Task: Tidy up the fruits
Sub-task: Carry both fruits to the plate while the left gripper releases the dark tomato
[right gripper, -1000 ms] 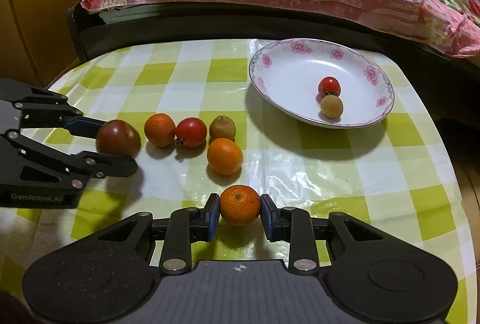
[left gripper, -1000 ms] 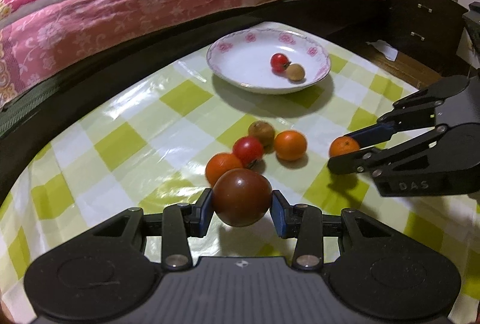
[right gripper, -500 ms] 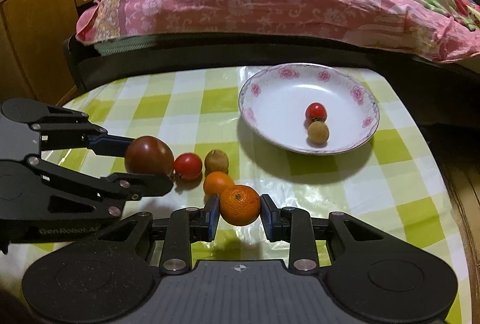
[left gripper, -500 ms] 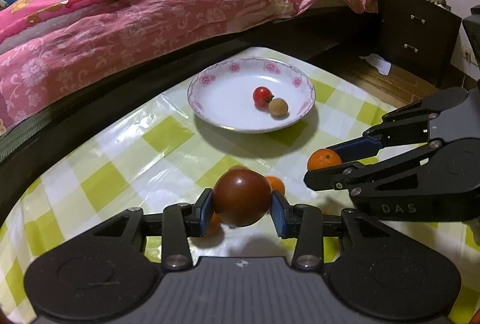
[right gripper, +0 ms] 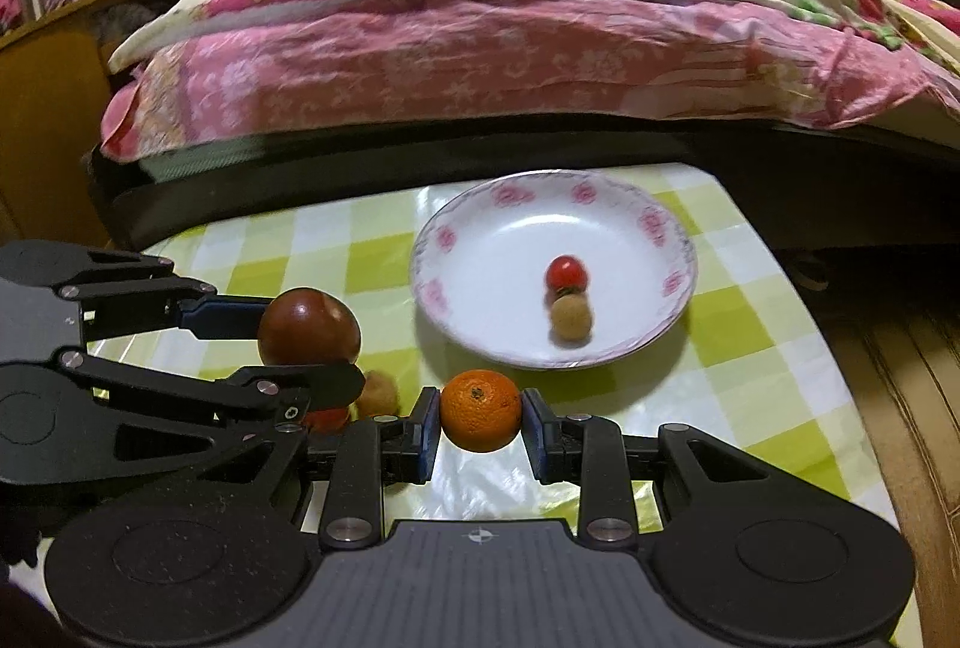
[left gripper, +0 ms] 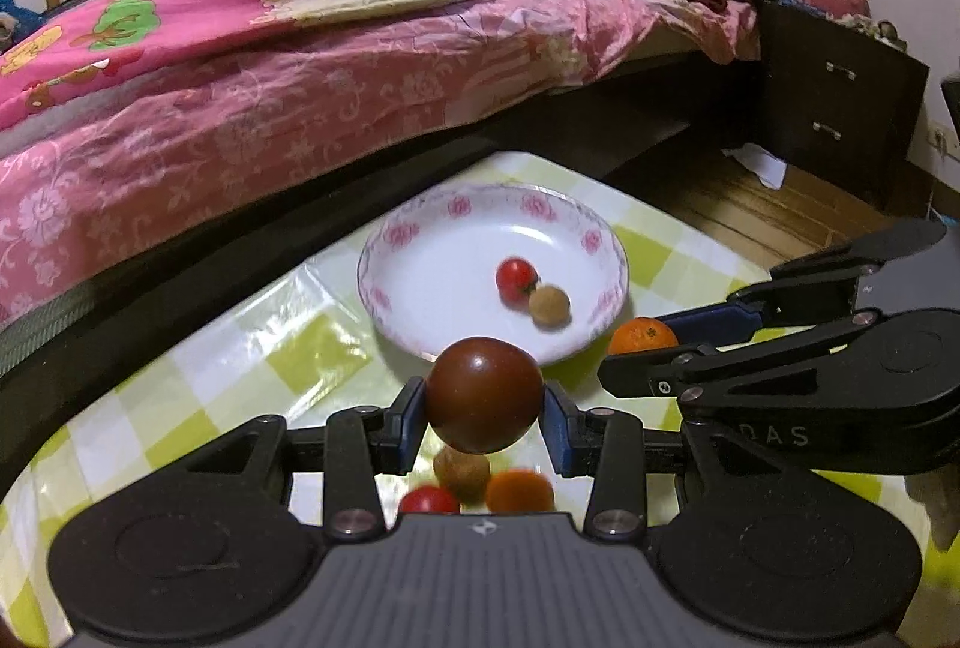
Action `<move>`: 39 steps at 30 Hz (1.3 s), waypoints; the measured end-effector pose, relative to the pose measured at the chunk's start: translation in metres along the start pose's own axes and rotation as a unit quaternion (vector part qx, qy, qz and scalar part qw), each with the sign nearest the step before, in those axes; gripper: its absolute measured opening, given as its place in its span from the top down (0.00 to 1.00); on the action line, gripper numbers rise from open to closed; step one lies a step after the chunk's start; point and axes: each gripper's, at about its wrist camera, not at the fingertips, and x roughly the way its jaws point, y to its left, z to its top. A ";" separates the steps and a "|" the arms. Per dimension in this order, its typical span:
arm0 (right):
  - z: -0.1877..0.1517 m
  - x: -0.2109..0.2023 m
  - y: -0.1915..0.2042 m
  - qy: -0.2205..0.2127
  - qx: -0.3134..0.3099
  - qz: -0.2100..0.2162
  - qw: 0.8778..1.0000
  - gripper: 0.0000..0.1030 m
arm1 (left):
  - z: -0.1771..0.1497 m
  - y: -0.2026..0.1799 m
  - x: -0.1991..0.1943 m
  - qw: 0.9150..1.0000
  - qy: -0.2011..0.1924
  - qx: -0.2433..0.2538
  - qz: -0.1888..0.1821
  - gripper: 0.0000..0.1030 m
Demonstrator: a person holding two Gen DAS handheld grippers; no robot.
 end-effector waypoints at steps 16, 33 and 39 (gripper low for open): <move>0.029 0.040 -0.033 -0.009 0.035 -0.030 0.999 0.74 | 0.032 0.008 0.057 1.000 -0.003 -0.001 0.018 0.55; 0.032 0.066 -0.043 0.003 0.021 -0.042 0.999 0.73 | 0.030 0.010 0.085 0.999 0.024 -0.007 0.020 0.55; 0.033 0.068 -0.043 0.003 0.018 -0.044 0.999 0.73 | 0.030 0.010 0.086 0.999 0.025 -0.012 0.020 0.55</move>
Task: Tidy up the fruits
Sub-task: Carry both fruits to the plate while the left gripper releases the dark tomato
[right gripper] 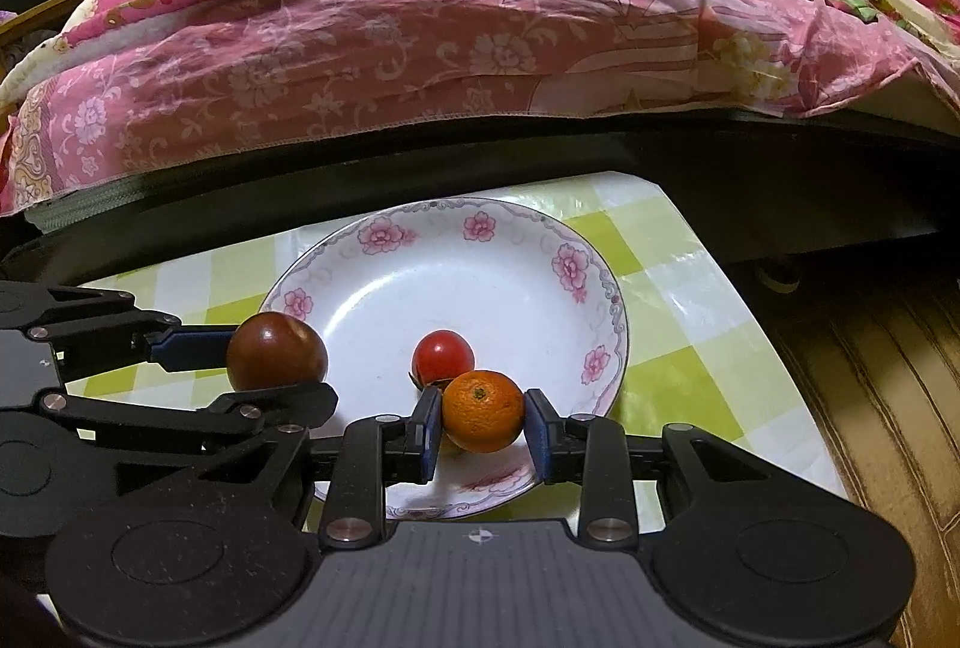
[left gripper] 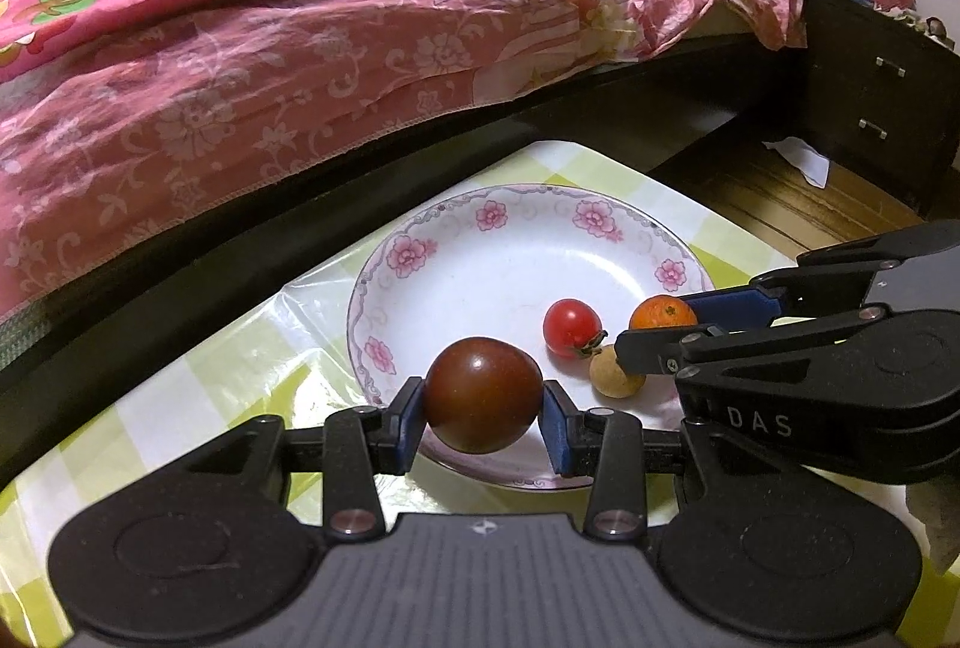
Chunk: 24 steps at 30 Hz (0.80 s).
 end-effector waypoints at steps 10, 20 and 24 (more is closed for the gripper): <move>0.001 0.001 0.000 -0.002 0.000 0.000 1.000 0.72 | 0.001 0.001 0.000 1.000 0.002 -0.003 0.004 0.54; 0.002 0.001 0.001 -0.006 -0.005 -0.002 1.000 0.72 | 0.001 0.002 0.000 1.000 0.003 -0.004 0.004 0.54; 0.002 0.001 0.001 -0.006 -0.005 -0.003 1.000 0.71 | 0.001 0.002 0.000 1.000 0.005 -0.005 0.004 0.54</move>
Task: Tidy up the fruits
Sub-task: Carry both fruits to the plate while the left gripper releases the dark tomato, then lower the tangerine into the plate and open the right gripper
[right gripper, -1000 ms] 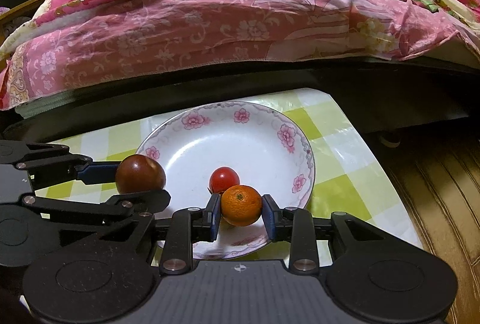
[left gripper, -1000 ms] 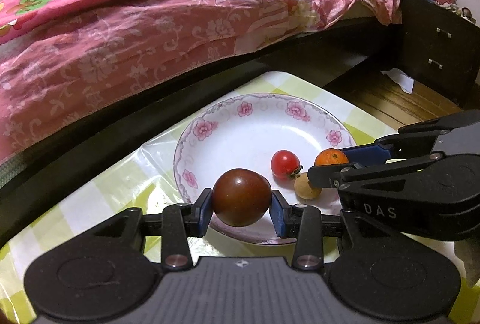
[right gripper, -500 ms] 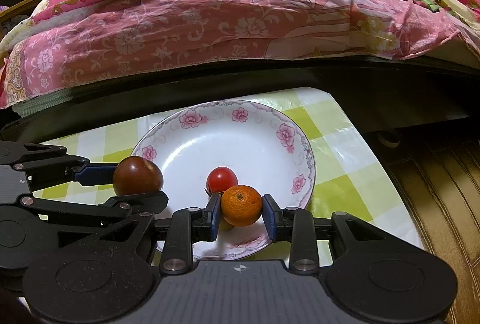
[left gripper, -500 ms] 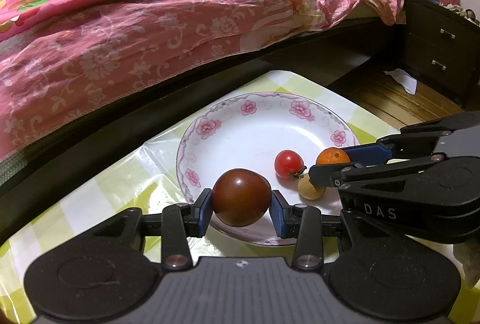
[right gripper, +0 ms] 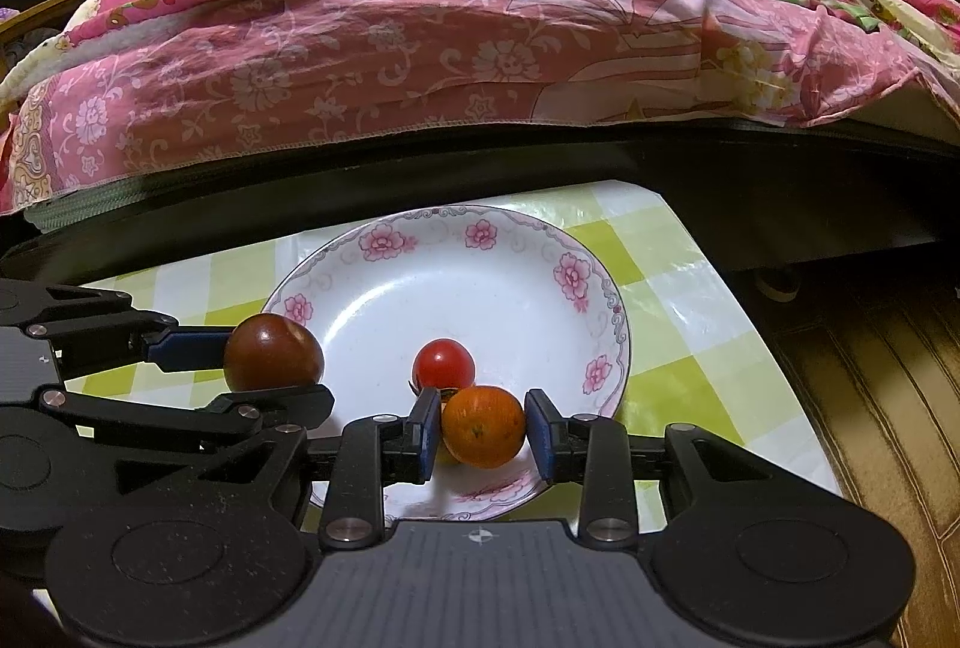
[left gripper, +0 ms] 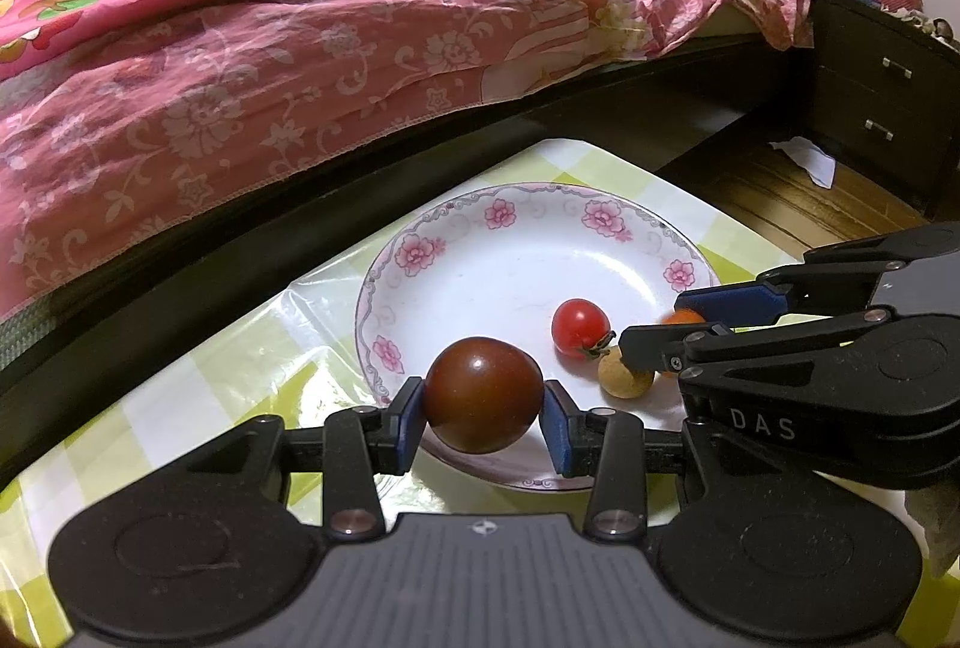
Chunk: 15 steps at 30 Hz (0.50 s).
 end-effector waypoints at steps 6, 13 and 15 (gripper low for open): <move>-0.001 0.000 -0.001 -0.003 0.000 0.000 1.000 0.70 | 0.001 0.000 -0.001 1.000 -0.005 0.006 0.004 0.52; -0.001 -0.003 -0.004 -0.013 0.006 -0.003 1.000 0.68 | 0.003 0.001 -0.005 1.000 -0.016 0.008 0.006 0.48; -0.001 -0.005 -0.004 -0.015 0.006 -0.003 1.000 0.68 | 0.003 0.001 -0.006 1.000 -0.018 0.008 0.007 0.47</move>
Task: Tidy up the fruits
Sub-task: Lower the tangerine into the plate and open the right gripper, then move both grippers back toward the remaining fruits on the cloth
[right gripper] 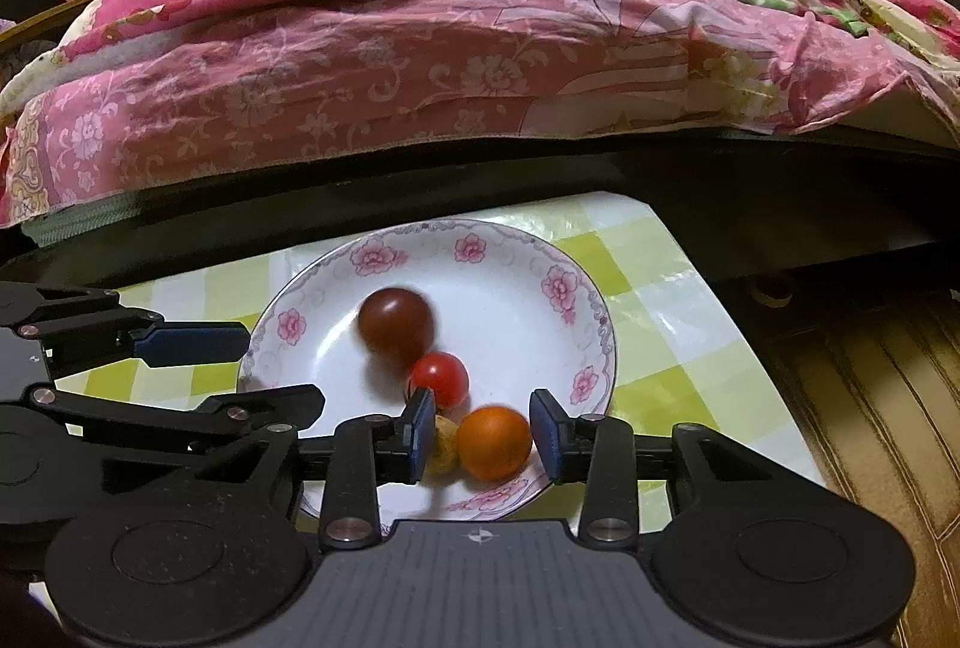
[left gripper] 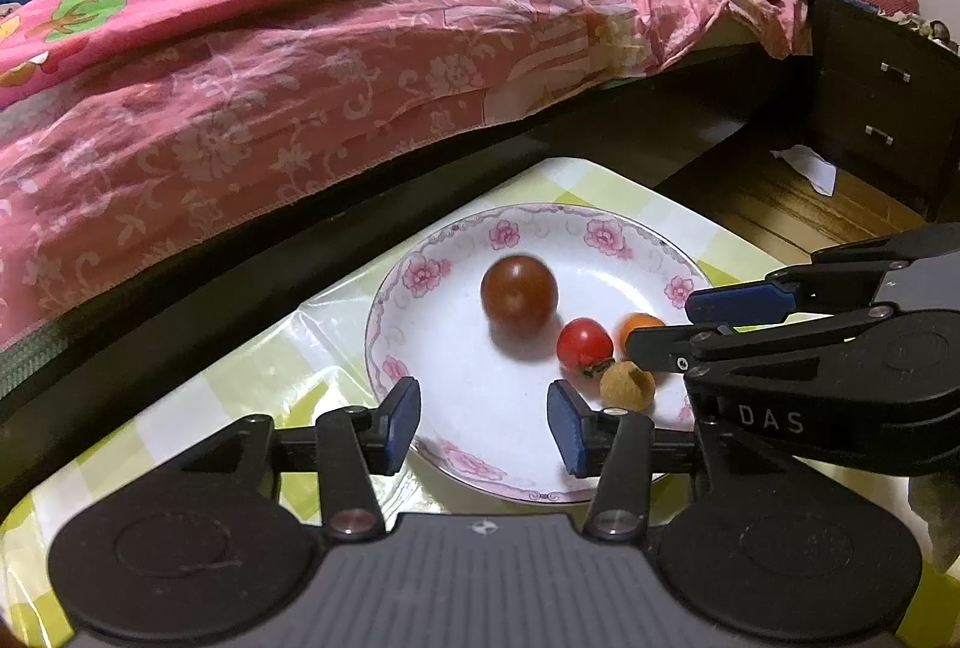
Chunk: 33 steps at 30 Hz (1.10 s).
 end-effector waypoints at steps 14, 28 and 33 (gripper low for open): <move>-0.003 -0.007 0.006 -0.004 -0.006 0.007 1.000 0.67 | -0.002 0.002 -0.008 1.000 -0.003 0.001 0.005 0.47; -0.005 -0.011 0.011 0.001 -0.010 0.014 1.000 0.67 | -0.007 0.004 -0.016 1.000 -0.001 0.000 0.008 0.47; -0.007 -0.013 0.017 0.002 -0.014 0.017 1.000 0.67 | -0.010 0.005 -0.021 1.000 0.002 0.001 0.011 0.47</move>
